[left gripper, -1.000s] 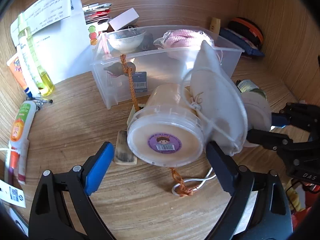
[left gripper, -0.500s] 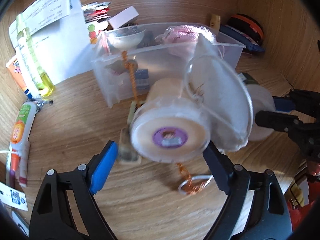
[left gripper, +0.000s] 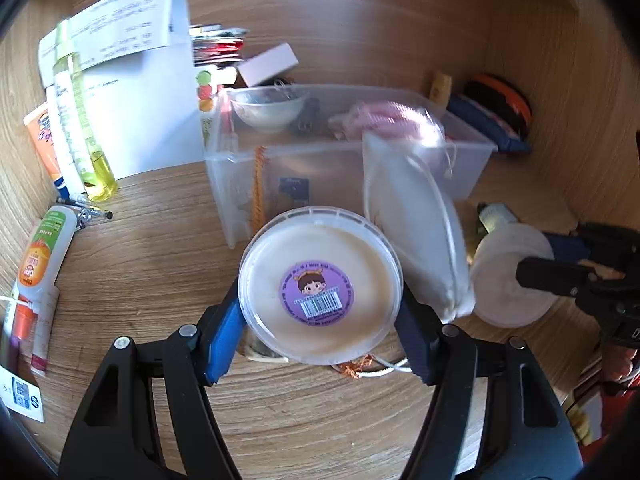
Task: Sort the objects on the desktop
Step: 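Carry the tape roll and cream tub over the clear box and open both tools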
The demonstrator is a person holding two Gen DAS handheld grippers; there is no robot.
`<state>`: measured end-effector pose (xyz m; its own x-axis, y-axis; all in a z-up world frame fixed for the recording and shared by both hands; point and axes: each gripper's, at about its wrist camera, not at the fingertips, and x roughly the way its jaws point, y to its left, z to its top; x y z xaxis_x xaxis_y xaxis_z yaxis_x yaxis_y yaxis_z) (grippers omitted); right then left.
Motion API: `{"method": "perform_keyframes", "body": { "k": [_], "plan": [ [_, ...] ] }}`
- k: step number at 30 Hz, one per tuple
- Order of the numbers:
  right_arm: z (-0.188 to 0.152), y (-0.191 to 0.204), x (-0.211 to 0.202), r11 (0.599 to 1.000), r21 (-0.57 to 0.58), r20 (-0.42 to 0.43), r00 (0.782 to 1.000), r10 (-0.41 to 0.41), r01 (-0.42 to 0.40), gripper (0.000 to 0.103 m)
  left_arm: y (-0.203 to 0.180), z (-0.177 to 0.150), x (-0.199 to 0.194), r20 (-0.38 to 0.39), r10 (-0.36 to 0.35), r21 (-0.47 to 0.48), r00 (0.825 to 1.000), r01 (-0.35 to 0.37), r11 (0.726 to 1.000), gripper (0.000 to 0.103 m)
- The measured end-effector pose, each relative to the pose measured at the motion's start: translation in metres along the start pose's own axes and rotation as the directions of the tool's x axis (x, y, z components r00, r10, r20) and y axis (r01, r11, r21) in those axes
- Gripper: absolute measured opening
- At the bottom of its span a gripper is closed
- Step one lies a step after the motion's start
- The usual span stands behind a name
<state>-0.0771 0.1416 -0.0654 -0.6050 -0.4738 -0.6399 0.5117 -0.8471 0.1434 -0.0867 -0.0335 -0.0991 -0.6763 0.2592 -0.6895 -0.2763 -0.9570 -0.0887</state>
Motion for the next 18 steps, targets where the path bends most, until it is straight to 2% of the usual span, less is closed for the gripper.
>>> {"method": "perform_keyframes", "body": {
  "k": [10,18],
  "plan": [
    [0.014,0.002,-0.011,1.000,0.008,0.042,0.999,0.017,-0.017,0.027,0.010,0.011,-0.007,0.057,-0.037,-0.062,0.998,0.040,0.997,0.068],
    [0.033,-0.003,-0.025,1.000,0.006,0.083,0.996,0.018,-0.019,0.027,0.015,0.022,-0.028,0.132,-0.075,-0.095,0.988,0.088,0.992,0.068]
  ]
}}
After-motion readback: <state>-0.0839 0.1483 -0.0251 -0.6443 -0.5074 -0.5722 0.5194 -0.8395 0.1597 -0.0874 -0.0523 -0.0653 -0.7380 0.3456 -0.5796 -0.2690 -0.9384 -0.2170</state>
